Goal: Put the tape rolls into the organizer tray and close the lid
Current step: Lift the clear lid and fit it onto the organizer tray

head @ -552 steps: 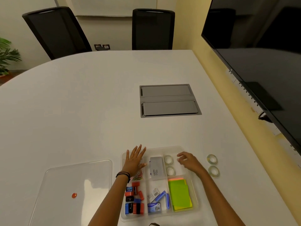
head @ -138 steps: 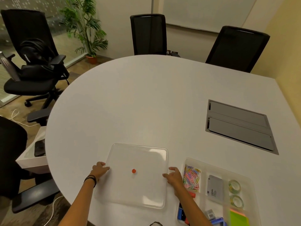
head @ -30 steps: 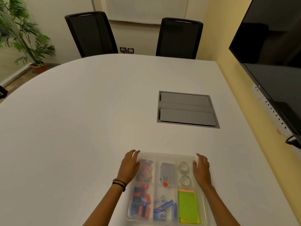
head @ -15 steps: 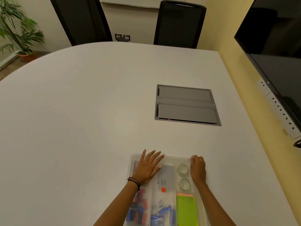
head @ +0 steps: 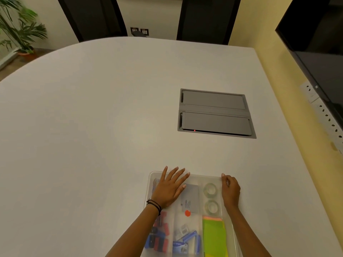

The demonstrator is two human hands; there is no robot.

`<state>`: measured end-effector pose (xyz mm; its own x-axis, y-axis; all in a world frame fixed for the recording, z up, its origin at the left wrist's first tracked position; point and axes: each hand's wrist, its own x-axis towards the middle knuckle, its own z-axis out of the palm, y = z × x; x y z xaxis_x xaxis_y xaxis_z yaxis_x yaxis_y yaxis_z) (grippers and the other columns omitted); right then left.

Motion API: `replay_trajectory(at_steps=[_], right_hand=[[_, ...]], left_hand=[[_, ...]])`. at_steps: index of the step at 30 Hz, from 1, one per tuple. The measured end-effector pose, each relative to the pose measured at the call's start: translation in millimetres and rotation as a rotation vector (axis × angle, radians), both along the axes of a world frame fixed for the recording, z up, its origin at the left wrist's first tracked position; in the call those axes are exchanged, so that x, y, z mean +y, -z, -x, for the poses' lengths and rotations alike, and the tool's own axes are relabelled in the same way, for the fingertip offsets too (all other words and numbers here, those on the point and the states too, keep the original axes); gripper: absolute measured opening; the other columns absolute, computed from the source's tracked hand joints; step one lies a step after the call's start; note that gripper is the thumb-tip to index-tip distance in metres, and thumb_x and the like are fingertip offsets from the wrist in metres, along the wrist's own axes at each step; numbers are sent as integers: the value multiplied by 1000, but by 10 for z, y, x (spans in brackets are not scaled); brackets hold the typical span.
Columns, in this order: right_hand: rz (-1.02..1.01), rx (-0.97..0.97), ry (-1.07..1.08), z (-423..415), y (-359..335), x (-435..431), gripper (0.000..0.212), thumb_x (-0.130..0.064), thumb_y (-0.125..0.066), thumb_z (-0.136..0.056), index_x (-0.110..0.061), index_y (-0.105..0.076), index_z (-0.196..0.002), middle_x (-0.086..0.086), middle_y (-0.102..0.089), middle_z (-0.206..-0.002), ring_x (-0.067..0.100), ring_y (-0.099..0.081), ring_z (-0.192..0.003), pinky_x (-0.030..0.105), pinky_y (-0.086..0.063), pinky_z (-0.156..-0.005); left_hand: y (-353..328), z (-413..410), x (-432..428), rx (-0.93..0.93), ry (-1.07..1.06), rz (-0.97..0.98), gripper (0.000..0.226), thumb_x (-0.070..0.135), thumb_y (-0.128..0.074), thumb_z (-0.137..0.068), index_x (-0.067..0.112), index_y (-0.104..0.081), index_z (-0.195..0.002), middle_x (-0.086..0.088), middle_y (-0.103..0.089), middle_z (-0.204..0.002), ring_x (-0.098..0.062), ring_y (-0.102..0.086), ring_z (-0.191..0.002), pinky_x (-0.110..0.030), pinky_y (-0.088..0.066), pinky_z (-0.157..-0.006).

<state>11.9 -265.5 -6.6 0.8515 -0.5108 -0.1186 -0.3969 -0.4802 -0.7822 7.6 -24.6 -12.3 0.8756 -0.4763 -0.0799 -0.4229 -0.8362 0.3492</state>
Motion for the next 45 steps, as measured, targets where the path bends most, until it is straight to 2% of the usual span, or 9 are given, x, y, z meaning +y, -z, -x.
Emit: replay_trajectory(at_steps=[4, 7, 11, 18, 22, 25, 33, 38, 45], right_hand=[[-135, -6, 20, -17, 0, -23, 36, -15, -54, -93, 6, -52, -63, 5, -43, -57, 19, -38, -59, 25, -32, -53], [-171, -15, 25, -22, 18, -40, 39, -15, -55, -92, 15, -51, -67, 9, -43, -60, 20, -37, -61, 25, -30, -54], [-174, -29, 25, -13, 32, -58, 36, -16, -56, -92, 14, -55, -71, 11, -48, -64, 20, -41, -63, 12, -36, -50], [-198, -33, 21, -7, 36, -58, 34, -16, -56, -92, 12, -56, -72, 12, -49, -65, 20, -41, -63, 24, -34, -56], [-192, -41, 21, -10, 53, -64, 36, -16, -56, -92, 12, -55, -70, 9, -45, -62, 18, -37, -61, 25, -31, -55], [-209, -42, 27, -18, 85, -66, 37, -16, -56, -92, 15, -54, -71, 8, -43, -62, 17, -34, -60, 26, -30, -56], [-213, -42, -2, -121, 36, -81, 23, -13, -60, -89, 8, -63, -79, 11, -54, -70, 18, -45, -65, 2, -38, -49], [-148, 23, -53, 100, -53, -103, 17, -19, -58, -90, -2, -61, -94, 6, -54, -72, 22, -50, -68, 23, -40, -57], [346, 166, -267, 913, -74, -140, 24, -26, -39, -98, -9, -53, -107, 15, -70, -87, 37, -66, -78, 39, -52, -65]], left_hand=[[-27, -14, -6, 28, -10, 63, 47, 40, -26, -101, 34, -19, -147, 4, -26, -156, -16, -18, -146, -48, 5, -121], [-41, -28, 19, 4, -126, 186, 38, 27, -41, -99, 22, -44, -137, -9, -42, -148, -25, -38, -137, -45, -14, -120], [-77, -106, 156, -146, -434, 195, 9, 15, -61, -89, 10, -68, -93, -13, -66, -98, -31, -62, -86, -41, -51, -80], [-82, -304, 290, 68, -609, 266, 36, 31, -49, -96, 5, -59, -74, -9, -56, -76, -22, -50, -76, -37, -45, -64], [-57, -392, 327, 168, -731, 336, 50, 27, -43, -99, 16, -33, -51, 2, -35, -51, -11, -32, -48, -26, -28, -46], [-42, -412, 327, 199, -752, 353, 54, 26, -39, -100, 20, -25, -48, 5, -31, -45, -8, -27, -42, -24, -21, -43], [-78, -268, 415, 51, -706, 316, 28, 24, -36, -101, 12, -46, -78, -4, -50, -75, -19, -49, -66, -33, -42, -58], [-98, 14, 532, 2, -709, 266, 21, 24, -34, -101, 12, -51, -101, -5, -57, -95, -24, -59, -79, -33, -46, -58], [-102, 446, 521, 54, -731, 383, 32, 33, -34, -100, 18, -41, -128, -3, -65, -103, -19, -64, -76, -24, -48, -63]])
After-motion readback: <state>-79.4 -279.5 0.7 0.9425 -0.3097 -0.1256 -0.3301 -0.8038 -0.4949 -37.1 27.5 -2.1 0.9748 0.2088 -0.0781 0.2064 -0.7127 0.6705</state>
